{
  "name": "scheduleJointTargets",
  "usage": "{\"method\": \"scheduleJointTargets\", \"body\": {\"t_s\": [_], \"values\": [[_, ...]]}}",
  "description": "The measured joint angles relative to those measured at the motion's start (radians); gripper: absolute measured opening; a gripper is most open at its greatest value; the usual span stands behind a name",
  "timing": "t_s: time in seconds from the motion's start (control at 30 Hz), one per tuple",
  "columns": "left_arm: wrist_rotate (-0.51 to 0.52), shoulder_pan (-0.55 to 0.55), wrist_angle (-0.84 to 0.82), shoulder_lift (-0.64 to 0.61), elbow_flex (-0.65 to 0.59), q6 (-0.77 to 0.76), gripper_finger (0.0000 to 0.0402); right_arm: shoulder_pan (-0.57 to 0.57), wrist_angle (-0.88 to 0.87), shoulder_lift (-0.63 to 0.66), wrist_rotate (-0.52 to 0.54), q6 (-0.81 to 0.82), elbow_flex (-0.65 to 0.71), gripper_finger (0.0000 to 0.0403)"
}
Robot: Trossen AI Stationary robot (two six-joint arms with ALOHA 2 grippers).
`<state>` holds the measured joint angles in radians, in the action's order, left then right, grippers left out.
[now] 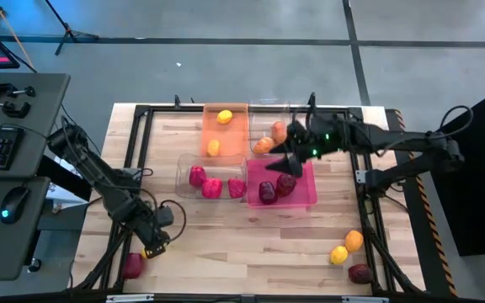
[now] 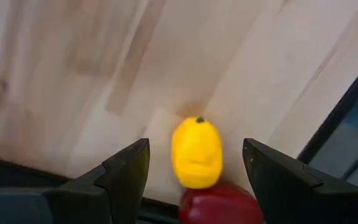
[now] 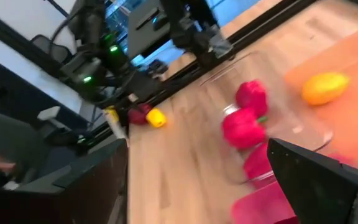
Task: Sort produce into baskets
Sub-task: Put the lemon into the orange bin
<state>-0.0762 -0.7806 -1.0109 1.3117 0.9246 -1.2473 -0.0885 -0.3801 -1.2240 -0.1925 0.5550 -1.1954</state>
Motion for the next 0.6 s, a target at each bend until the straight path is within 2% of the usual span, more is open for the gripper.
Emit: {"method": "scheduleJointTargets", "body": {"t_s": [0.17, 0.4, 0.6], "values": [[-0.017, -0.052, 0.021, 0.0, -0.017, -0.099, 0.0245, 0.142, 0.0, 0.0, 0.157, 0.098, 0.0, 0.0376], [-0.019, -0.132, 0.019, 0.068, -0.017, -0.095, 0.0245, 0.241, -0.002, 0.0, 0.429, 0.151, 0.0, 0.0376], [-0.019, -0.142, 0.024, 0.103, -0.017, -0.104, 0.0245, 0.248, -0.003, 0.0, 0.463, 0.152, 0.0, 0.0376]]}}
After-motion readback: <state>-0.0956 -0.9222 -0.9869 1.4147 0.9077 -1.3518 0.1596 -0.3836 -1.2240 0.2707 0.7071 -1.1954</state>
